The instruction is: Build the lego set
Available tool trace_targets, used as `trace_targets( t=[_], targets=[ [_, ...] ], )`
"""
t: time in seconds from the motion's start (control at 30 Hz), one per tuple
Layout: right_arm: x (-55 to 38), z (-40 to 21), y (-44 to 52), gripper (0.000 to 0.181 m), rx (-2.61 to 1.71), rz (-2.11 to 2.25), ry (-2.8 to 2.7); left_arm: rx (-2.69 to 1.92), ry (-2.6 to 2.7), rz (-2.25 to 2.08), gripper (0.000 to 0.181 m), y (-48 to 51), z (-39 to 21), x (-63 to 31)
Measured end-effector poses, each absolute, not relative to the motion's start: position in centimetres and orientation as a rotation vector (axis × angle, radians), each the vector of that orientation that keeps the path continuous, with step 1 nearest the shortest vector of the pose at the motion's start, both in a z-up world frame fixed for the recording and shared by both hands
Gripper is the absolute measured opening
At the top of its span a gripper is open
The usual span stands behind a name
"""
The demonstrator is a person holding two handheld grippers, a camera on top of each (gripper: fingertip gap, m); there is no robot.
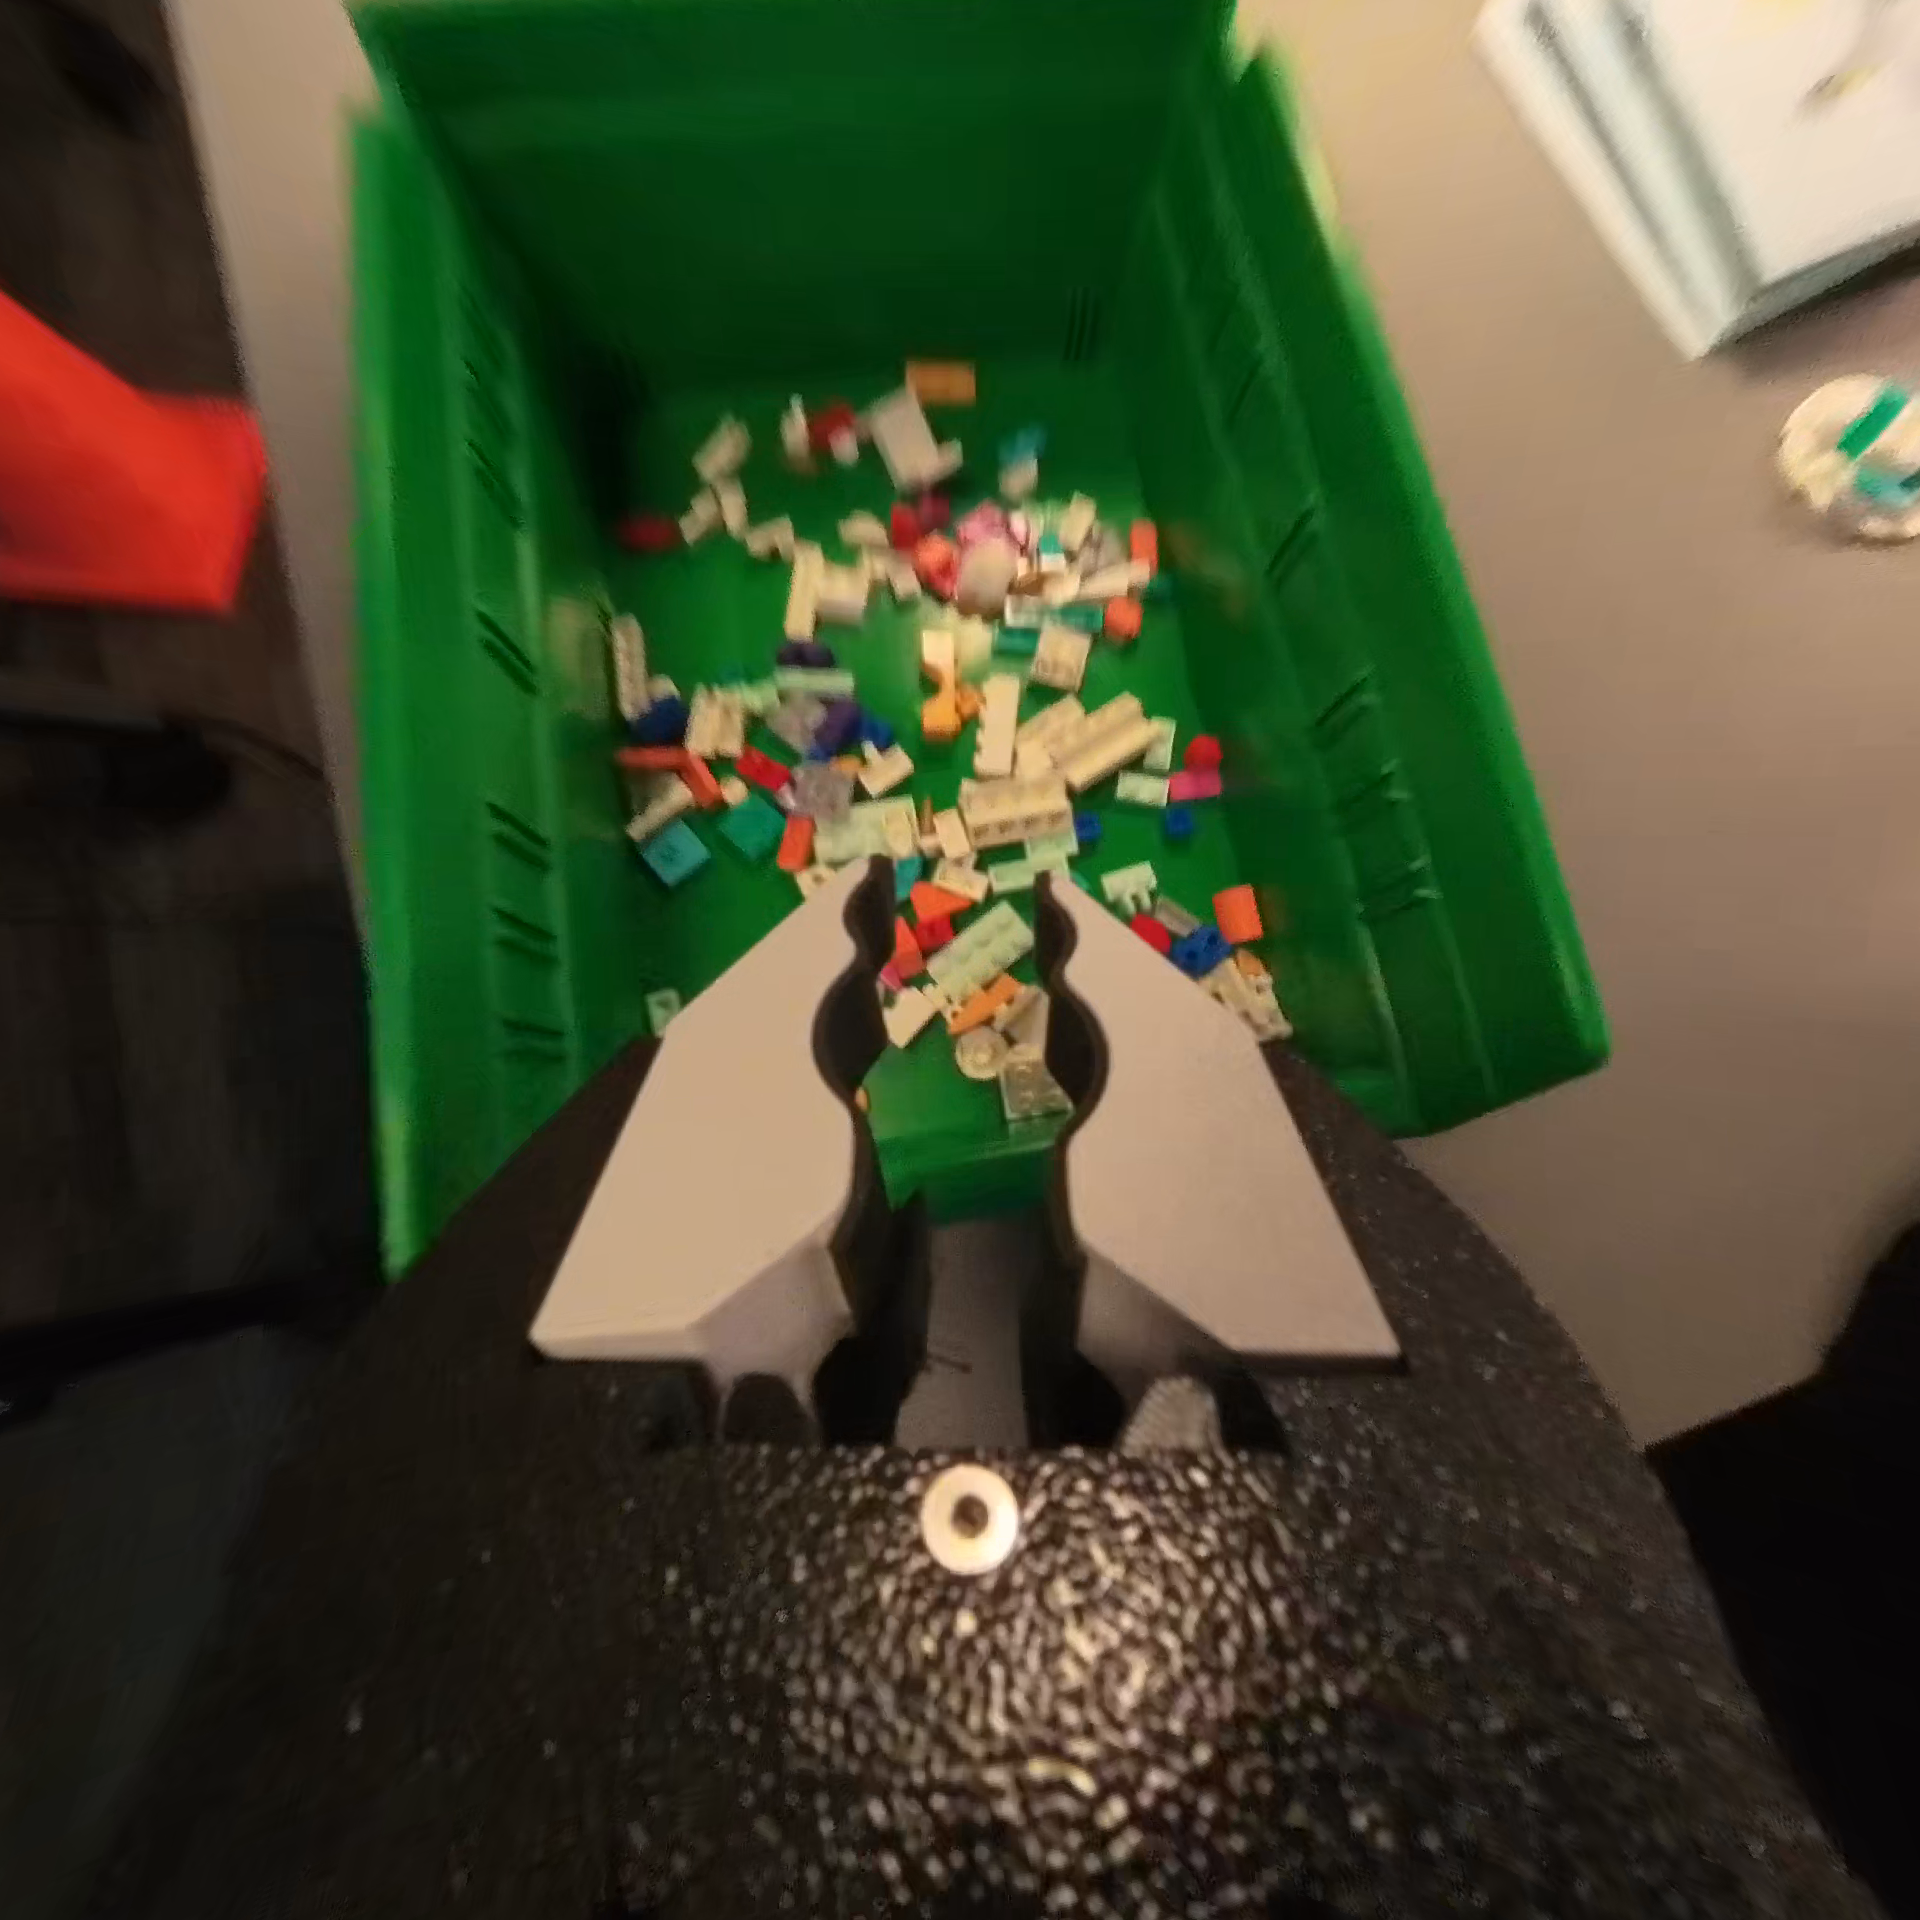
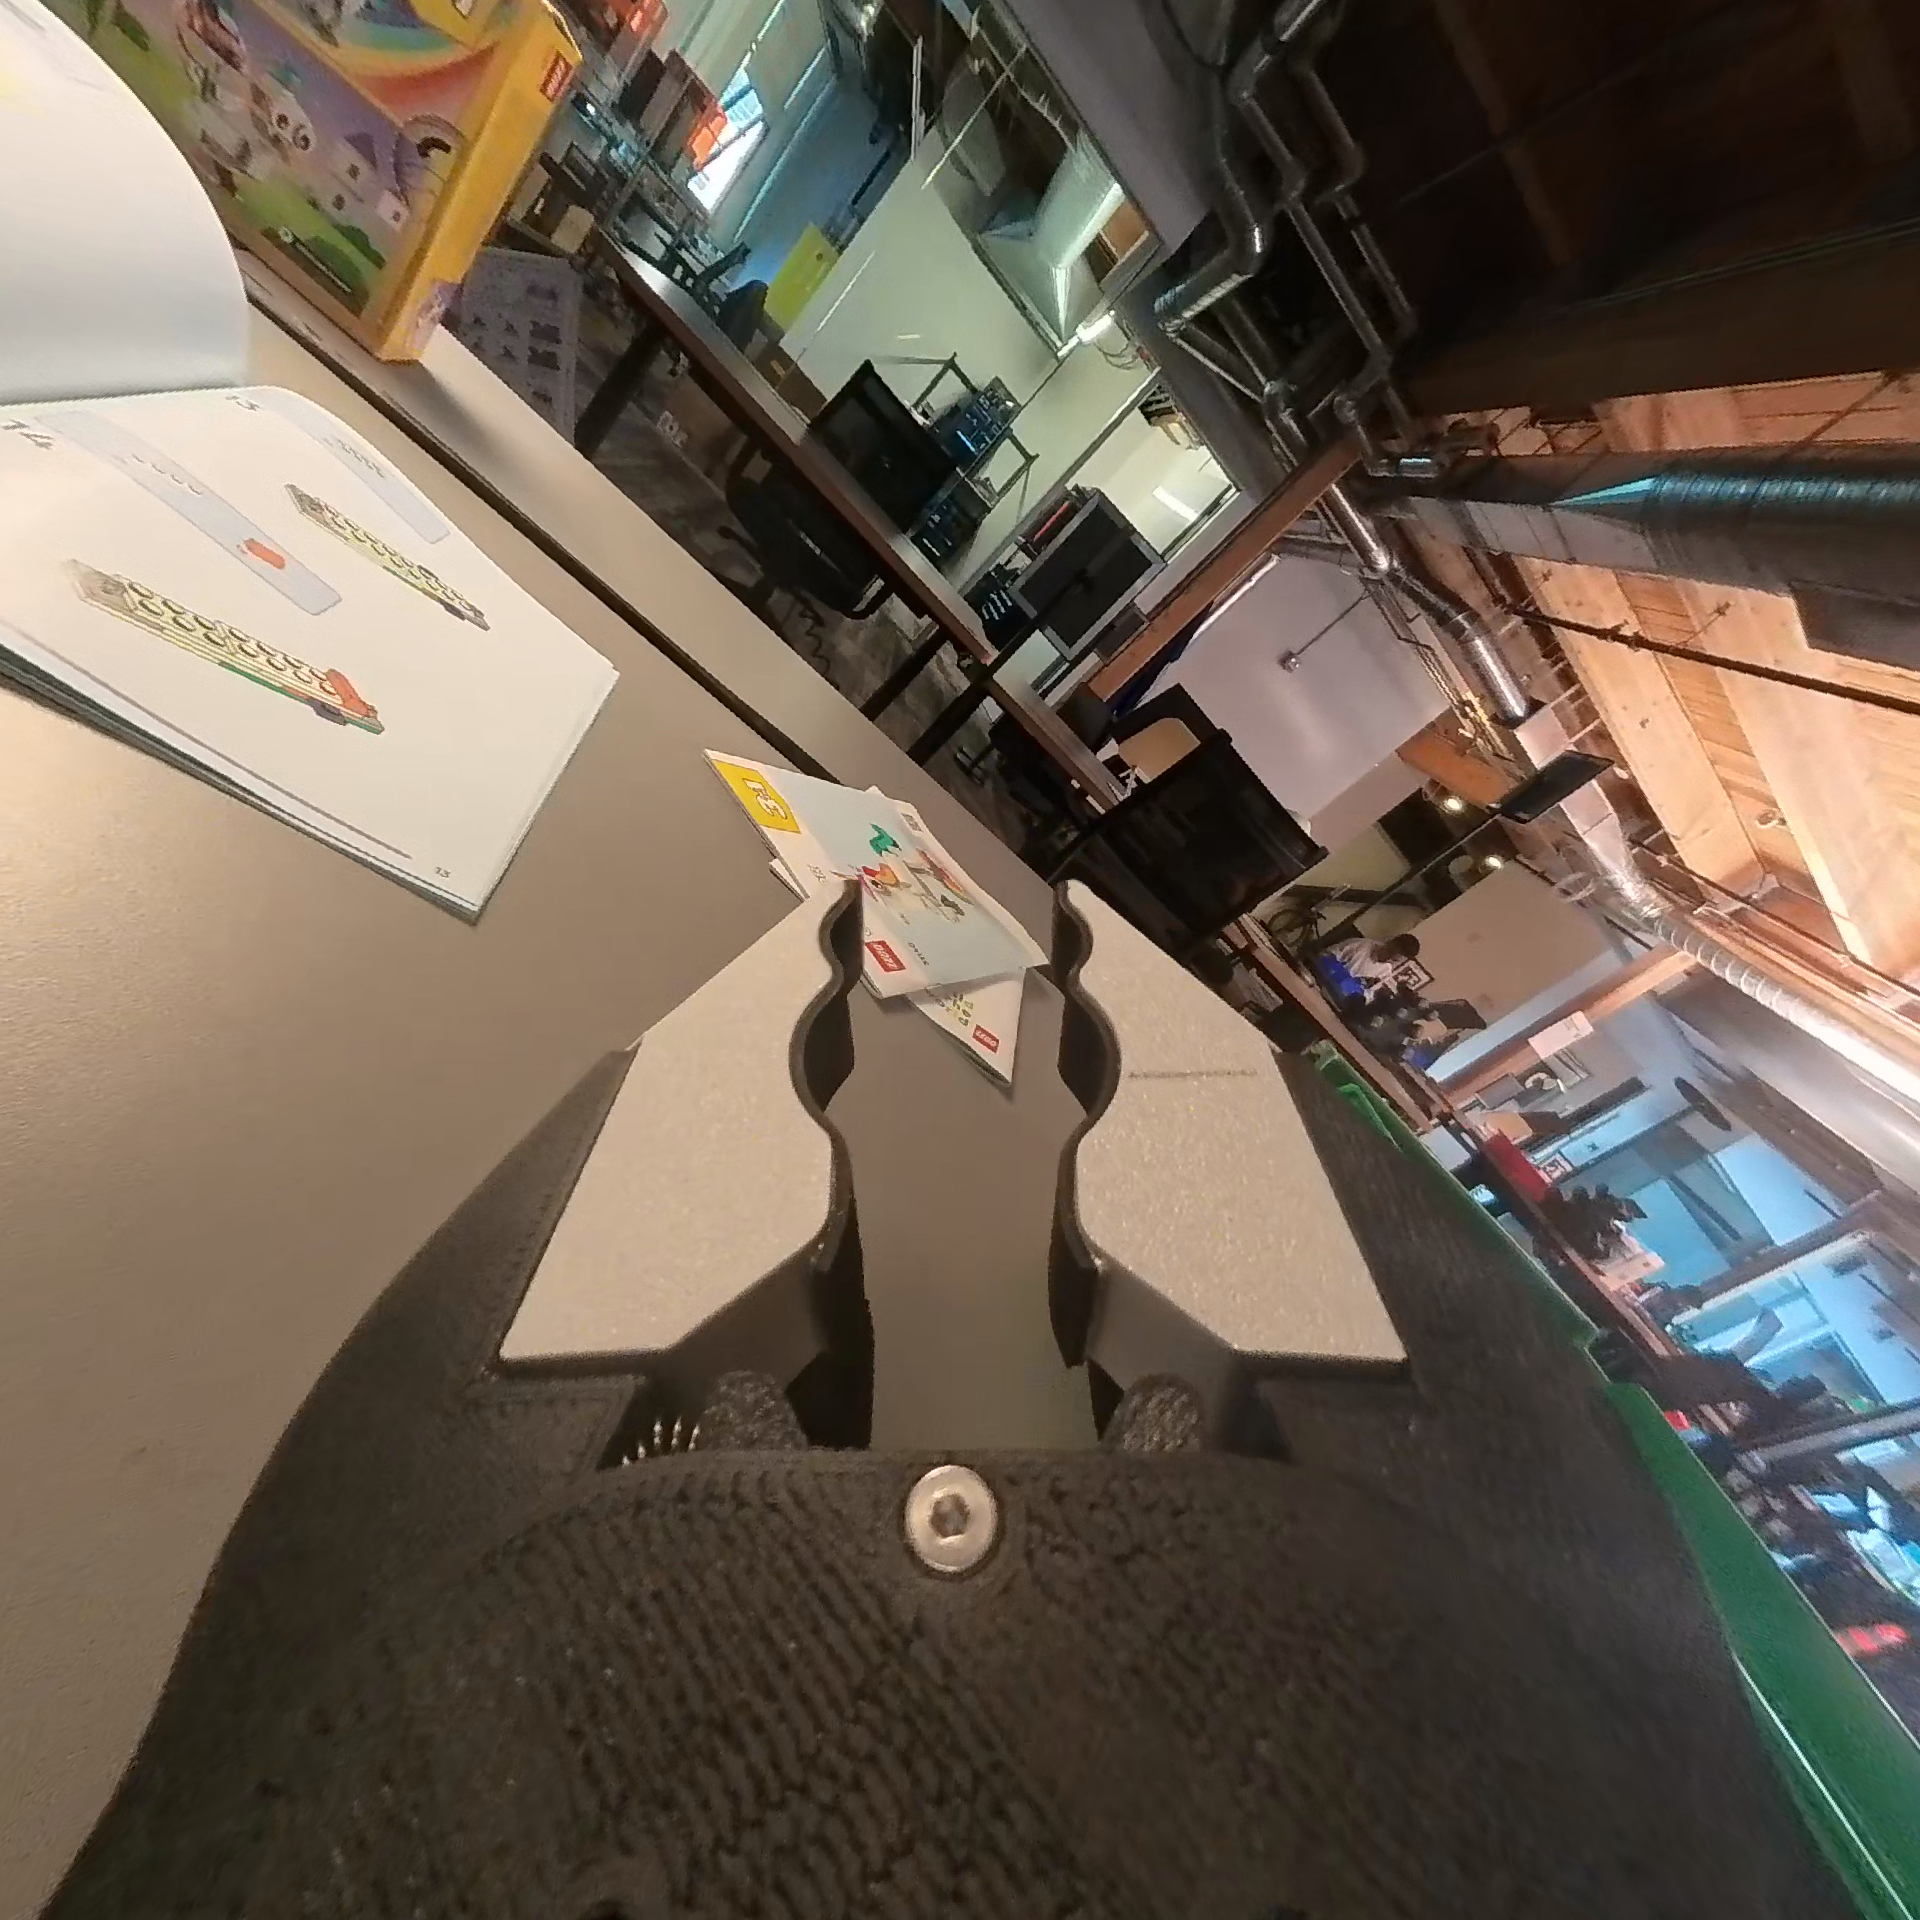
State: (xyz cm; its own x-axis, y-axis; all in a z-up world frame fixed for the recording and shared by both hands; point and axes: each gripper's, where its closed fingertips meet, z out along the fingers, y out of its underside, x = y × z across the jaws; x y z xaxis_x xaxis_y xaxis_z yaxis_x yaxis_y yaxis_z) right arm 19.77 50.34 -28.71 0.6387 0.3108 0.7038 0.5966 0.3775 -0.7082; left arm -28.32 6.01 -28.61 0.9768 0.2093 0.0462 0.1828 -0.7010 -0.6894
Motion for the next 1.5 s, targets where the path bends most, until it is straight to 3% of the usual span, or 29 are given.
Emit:
trace_targets(
  t=[0.3,0.8,1.03,1.13,1.3,1.5],
  targets=[
    [20.1,-28.4,50.4,0.034,-1.217,-0.184,-0.881,-2.843,0.376,-0.153,0.018,6.3,-36.2,-26.8],
    [20.3,-28.1,50.3,0.033,-1.218,-0.142,-0.853,-2.873,0.638,-0.084,0.025,6.5,-37.7,-27.0],
    [20.4,-27.7,50.2,0.032,-1.208,-0.122,-0.834,-2.868,0.7,0.014,0.014,6.8,-37.6,-27.6],
    [20.6,-27.3,50.1,0.031,-1.193,-0.105,-0.813,-2.778,0.675,0.189,0.014,7.9,-35.2,-27.8],
    [20.9,-26.5,50.2,0.031,-1.164,-0.074,-0.777,-2.464,0.551,0.447,0.014,11.7,-26.0,-24.6],
    [20.7,-25.3,50.1,0.029,-1.113,-0.015,-0.756,-1.965,0.798,-0.216,0.013,17.8,-18.4,-5.3]
  ],
)
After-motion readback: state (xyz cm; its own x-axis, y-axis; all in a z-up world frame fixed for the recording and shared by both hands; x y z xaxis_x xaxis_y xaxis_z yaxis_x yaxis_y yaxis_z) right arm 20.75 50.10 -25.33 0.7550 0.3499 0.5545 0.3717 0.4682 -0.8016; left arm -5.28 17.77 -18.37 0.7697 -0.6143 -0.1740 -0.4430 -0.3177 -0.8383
